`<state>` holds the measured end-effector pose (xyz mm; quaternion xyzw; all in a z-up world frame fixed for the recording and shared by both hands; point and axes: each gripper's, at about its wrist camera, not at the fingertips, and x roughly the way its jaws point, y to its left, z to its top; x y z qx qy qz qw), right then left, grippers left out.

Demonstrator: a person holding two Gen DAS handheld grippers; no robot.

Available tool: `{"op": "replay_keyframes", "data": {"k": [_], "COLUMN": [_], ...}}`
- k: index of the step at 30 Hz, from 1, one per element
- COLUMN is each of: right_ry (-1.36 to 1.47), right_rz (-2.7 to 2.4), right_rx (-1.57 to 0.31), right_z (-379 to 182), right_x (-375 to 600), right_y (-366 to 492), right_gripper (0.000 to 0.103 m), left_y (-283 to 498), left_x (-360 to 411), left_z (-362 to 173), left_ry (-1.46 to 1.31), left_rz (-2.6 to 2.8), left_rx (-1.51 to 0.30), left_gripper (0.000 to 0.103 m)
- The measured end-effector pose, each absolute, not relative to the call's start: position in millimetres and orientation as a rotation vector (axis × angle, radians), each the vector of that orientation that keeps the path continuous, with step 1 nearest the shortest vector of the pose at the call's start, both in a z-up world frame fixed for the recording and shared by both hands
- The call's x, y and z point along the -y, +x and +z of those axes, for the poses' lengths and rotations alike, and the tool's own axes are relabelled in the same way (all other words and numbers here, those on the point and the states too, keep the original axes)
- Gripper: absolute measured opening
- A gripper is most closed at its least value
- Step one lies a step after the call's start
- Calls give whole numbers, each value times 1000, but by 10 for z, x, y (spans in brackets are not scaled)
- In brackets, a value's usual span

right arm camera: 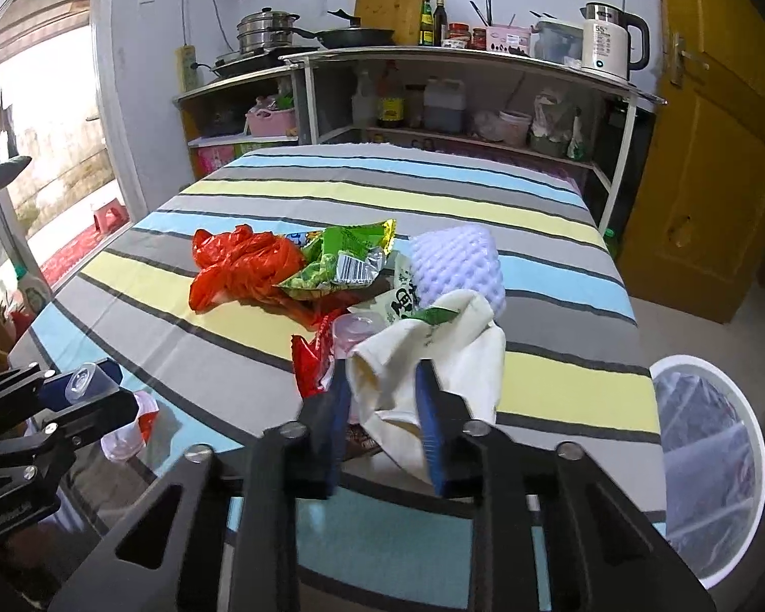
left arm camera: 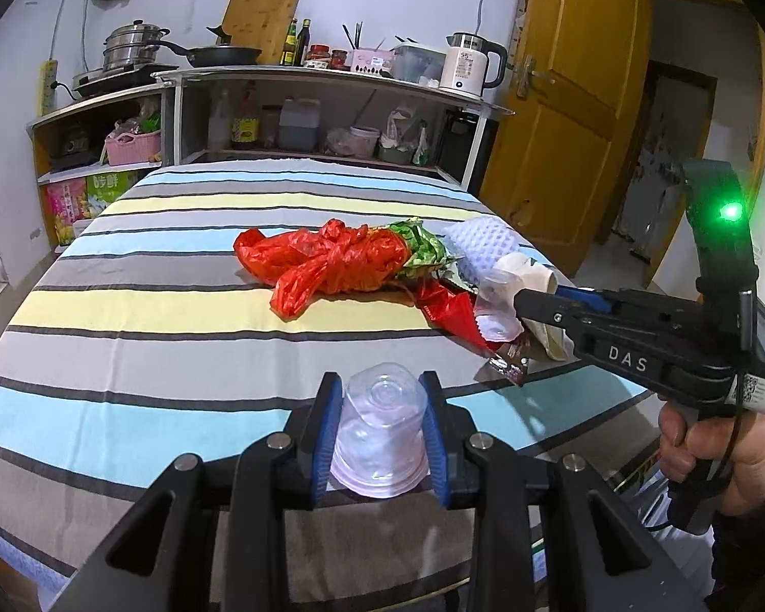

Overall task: Collect trash
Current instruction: 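Grasp the clear plastic cup with the left gripper while the right grasps the white cloth, then carry the cup and cloth over the wastebasket and open both grippers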

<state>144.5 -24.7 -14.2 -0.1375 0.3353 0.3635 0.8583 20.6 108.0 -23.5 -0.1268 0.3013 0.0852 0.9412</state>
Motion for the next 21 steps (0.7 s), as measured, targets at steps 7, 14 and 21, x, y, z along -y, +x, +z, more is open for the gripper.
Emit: {"op": "replay_keyframes", "data": {"k": [7, 14, 21], "right_ry": [-265, -222, -184], "right_rz": [753, 736, 702], "right_rx": [-685, -654, -638], "right_z": [-72, 73, 161], "right_x": [390, 649, 960], "right_y": [1416, 1335, 1299], "right_gripper": [13, 12, 13], "left_y": [217, 249, 366], "left_x": [-1030, -907, -689], "left_z": [-208, -120, 0], "left_ry": [-252, -241, -216], "left_rz": [164, 135, 85], "left_rx": [-613, -602, -585], "left_gripper": [32, 32, 32]}}
